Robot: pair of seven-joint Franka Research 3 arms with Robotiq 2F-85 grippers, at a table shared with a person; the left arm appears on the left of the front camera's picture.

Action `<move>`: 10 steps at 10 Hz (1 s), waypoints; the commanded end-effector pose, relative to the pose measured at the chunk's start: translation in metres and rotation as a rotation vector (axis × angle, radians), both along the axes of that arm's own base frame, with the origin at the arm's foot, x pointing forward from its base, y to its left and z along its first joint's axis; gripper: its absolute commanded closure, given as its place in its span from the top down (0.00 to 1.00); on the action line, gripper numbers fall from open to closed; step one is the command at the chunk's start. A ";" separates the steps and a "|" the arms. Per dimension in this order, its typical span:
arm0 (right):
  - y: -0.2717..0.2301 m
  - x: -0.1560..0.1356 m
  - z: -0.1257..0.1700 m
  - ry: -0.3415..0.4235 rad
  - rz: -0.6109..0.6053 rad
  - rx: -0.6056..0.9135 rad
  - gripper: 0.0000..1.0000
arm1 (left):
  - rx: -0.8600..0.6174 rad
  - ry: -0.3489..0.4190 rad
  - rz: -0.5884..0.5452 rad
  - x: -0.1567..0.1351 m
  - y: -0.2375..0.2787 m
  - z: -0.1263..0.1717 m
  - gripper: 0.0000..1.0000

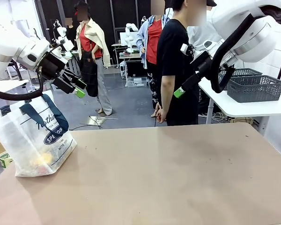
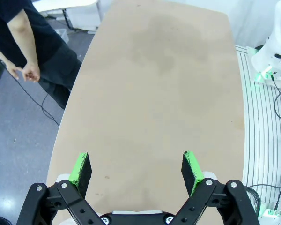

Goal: Transfer purchased items from the store into the shopping bag.
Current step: Move the Reusable shopping bag to the right side of the table.

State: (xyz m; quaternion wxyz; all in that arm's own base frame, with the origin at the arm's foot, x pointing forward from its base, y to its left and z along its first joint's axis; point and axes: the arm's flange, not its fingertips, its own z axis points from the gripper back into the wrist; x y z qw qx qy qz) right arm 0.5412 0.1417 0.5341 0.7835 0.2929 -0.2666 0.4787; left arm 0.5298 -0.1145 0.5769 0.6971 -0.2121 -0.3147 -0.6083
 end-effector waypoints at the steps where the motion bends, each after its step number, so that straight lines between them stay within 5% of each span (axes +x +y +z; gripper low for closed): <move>1: -0.001 -0.002 -0.002 0.006 -0.001 0.004 1.00 | -0.006 -0.006 -0.002 -0.001 0.001 0.000 1.00; 10: -0.001 -0.002 -0.002 0.006 -0.001 0.004 1.00 | -0.006 -0.006 -0.002 -0.001 0.001 0.000 1.00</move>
